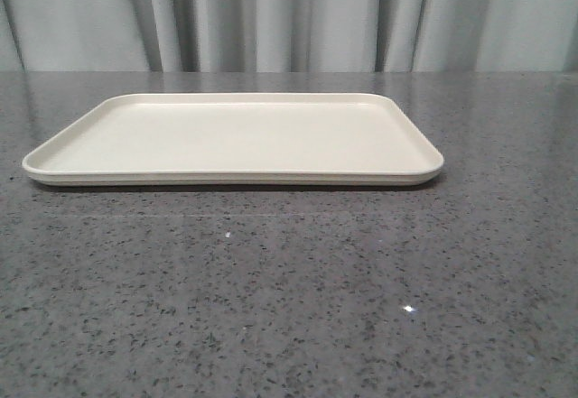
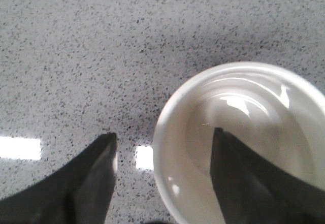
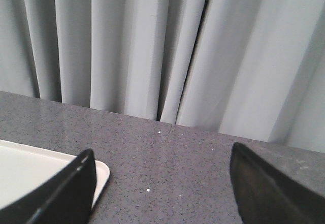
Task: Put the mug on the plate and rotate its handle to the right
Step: 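Lift the white mug with the left gripper and carry it over the tray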
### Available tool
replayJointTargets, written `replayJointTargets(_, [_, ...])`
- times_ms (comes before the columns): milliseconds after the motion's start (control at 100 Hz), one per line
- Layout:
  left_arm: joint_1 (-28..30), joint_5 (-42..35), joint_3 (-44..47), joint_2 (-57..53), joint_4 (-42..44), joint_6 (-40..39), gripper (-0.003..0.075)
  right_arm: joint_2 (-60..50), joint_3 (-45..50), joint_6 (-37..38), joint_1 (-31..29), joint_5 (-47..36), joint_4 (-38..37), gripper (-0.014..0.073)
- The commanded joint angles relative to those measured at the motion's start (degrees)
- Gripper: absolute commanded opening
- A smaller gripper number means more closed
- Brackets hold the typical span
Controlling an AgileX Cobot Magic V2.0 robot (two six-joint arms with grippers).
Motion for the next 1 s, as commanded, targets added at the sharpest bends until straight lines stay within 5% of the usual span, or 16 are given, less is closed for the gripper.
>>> replayJointTargets(0, [-0.59,-3.33,-0.82,-0.33,0.40,0.06,0.0407,0.48,-1.82,-0.57,-0.30,-3.77,-0.31,0.0550])
replayJointTargets(570, [-0.59,-5.58,2.03,2.51,0.40,0.06,0.0388,0.49,-1.82,-0.57,-0.30,-3.20,-0.31,0.0550])
replayJointTargets(720, [-0.59,-6.03,2.03,2.51,0.74,0.06,0.0249,0.49,-1.82,-0.57,-0.30,-3.20,-0.31,0.0550])
replayJointTargets(900, [-0.59,-6.74,2.03,2.51,2.25,0.06,-0.0014,0.49,-1.82,-0.57,-0.30,-3.14,-0.31,0.0550])
replayJointTargets(990, [-0.59,-6.99,2.03,2.51,3.02,0.21,-0.0020,0.49,-1.82,-0.57,-0.30,-3.08,-0.31,0.0550])
